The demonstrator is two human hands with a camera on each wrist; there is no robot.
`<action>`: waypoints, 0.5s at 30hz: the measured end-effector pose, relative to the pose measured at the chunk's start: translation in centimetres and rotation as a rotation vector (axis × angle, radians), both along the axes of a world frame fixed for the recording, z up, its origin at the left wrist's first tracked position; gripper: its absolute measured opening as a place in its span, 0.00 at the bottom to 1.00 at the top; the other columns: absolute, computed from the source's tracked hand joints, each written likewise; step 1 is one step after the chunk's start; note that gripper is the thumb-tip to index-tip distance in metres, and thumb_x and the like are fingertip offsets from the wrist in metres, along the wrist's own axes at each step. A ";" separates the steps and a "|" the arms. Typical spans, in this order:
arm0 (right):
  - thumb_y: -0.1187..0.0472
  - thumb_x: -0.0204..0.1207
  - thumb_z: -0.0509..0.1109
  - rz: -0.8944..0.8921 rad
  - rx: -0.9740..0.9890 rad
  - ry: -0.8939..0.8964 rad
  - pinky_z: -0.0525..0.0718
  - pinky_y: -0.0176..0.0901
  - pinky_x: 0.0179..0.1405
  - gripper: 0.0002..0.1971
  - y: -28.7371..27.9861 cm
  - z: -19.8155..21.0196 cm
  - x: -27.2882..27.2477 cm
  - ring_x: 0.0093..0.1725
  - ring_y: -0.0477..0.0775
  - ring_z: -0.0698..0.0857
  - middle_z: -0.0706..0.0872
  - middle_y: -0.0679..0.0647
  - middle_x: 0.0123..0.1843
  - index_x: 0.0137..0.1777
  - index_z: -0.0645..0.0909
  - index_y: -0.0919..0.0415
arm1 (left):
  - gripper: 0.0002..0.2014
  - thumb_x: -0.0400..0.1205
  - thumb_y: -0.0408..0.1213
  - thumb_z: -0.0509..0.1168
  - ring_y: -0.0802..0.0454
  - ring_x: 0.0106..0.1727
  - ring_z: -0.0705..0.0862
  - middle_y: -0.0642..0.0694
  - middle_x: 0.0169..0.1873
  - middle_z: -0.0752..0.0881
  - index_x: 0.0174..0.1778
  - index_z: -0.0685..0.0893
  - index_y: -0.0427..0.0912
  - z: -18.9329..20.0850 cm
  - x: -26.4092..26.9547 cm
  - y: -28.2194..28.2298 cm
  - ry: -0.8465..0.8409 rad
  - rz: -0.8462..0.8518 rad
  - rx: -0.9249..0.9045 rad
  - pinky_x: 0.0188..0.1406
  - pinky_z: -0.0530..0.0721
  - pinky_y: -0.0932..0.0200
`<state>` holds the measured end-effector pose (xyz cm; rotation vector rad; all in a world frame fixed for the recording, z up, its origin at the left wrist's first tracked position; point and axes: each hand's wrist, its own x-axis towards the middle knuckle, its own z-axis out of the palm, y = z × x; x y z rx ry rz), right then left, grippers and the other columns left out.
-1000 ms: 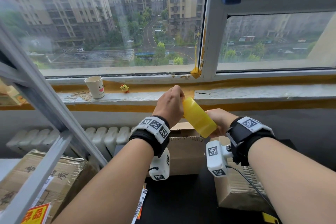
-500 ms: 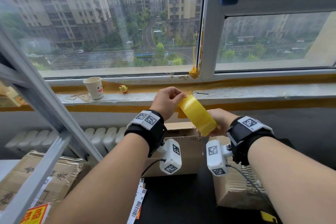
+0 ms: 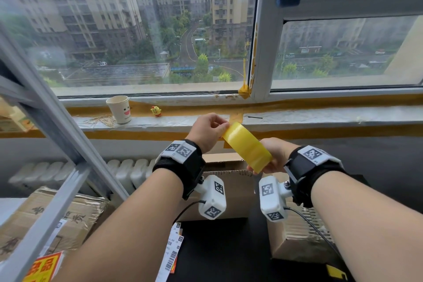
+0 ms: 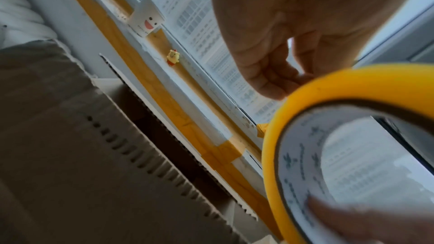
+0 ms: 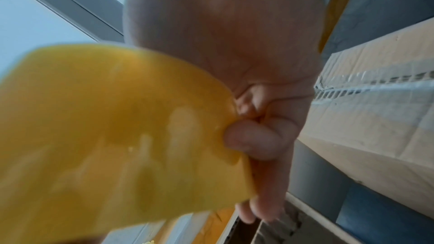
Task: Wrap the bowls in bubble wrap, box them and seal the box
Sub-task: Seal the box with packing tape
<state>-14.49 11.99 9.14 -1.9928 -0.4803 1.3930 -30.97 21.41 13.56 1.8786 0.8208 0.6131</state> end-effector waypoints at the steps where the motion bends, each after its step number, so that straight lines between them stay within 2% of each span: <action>1: 0.60 0.84 0.58 -0.008 -0.009 0.009 0.84 0.51 0.43 0.13 0.1 0.0 0.0 0.44 0.68 0.88 0.86 0.70 0.44 0.48 0.80 0.69 | 0.04 0.85 0.36 0.63 0.50 0.46 0.82 0.48 0.41 0.83 0.45 0.81 0.43 0.0 0.2 -0.2 0.057 0.018 0.083 0.53 0.85 0.50; 3: 0.59 0.84 0.57 -0.003 -0.045 0.003 0.81 0.46 0.35 0.15 0.2 0.2 -0.2 0.38 0.67 0.88 0.86 0.71 0.43 0.49 0.79 0.71 | 0.05 0.87 0.38 0.59 0.52 0.47 0.79 0.50 0.44 0.80 0.52 0.79 0.42 0.1 0.6 -0.7 0.167 0.061 0.272 0.48 0.78 0.58; 4: 0.59 0.85 0.57 -0.002 -0.059 0.001 0.81 0.44 0.31 0.15 0.2 0.5 -0.3 0.35 0.65 0.88 0.86 0.71 0.43 0.50 0.79 0.72 | 0.06 0.87 0.37 0.58 0.51 0.47 0.78 0.49 0.45 0.80 0.53 0.78 0.41 0.1 0.6 -0.9 0.184 0.084 0.339 0.48 0.76 0.59; 6: 0.60 0.85 0.57 0.042 -0.075 -0.028 0.82 0.40 0.23 0.16 0.1 1.5 -0.6 0.32 0.63 0.87 0.86 0.71 0.44 0.47 0.80 0.73 | 0.06 0.87 0.36 0.58 0.49 0.46 0.77 0.47 0.44 0.79 0.53 0.77 0.39 0.1 0.5 -1.4 0.165 0.136 0.400 0.47 0.76 0.56; 8: 0.61 0.85 0.57 0.117 -0.066 -0.057 0.79 0.38 0.19 0.17 0.0 2.7 -1.2 0.32 0.60 0.86 0.86 0.70 0.46 0.43 0.80 0.73 | 0.05 0.87 0.35 0.57 0.46 0.46 0.77 0.45 0.43 0.79 0.52 0.76 0.38 0.4 0.3 -1.5 0.140 0.202 0.407 0.48 0.79 0.52; 10: 0.56 0.86 0.58 0.065 0.043 -0.030 0.80 0.37 0.17 0.17 0.0 3.6 -1.6 0.30 0.59 0.87 0.87 0.69 0.48 0.48 0.80 0.70 | 0.06 0.87 0.34 0.56 0.45 0.47 0.78 0.44 0.45 0.79 0.53 0.76 0.37 0.7 -0.1 -0.7 0.141 0.282 0.339 0.49 0.80 0.51; 12: 0.42 0.84 0.60 -0.060 0.218 0.038 0.84 0.39 0.20 0.21 -0.2 4.0 -1.7 0.34 0.62 0.90 0.88 0.65 0.54 0.59 0.78 0.61 | 0.08 0.87 0.34 0.55 0.43 0.51 0.80 0.42 0.48 0.80 0.54 0.78 0.36 0.7 -1.1 0.7 0.202 0.348 0.211 0.51 0.80 0.52; 14: 0.30 0.77 0.59 -0.002 0.320 0.061 0.84 0.40 0.24 0.30 -0.4 4.4 -1.9 0.41 0.60 0.91 0.88 0.61 0.58 0.65 0.76 0.53 | 0.10 0.86 0.30 0.56 0.38 0.57 0.84 0.35 0.55 0.84 0.57 0.81 0.33 0.2 -2.4 2.2 0.242 0.371 -0.008 0.54 0.85 0.50; 15: 0.26 0.71 0.62 0.062 0.343 0.057 0.84 0.40 0.25 0.35 -0.5 4.5 -2.1 0.44 0.58 0.90 0.87 0.60 0.57 0.67 0.76 0.52 | 0.12 0.85 0.26 0.57 0.36 0.59 0.85 0.31 0.58 0.84 0.60 0.81 0.28 -0.3 -2.9 2.5 0.227 0.372 -0.148 0.53 0.87 0.49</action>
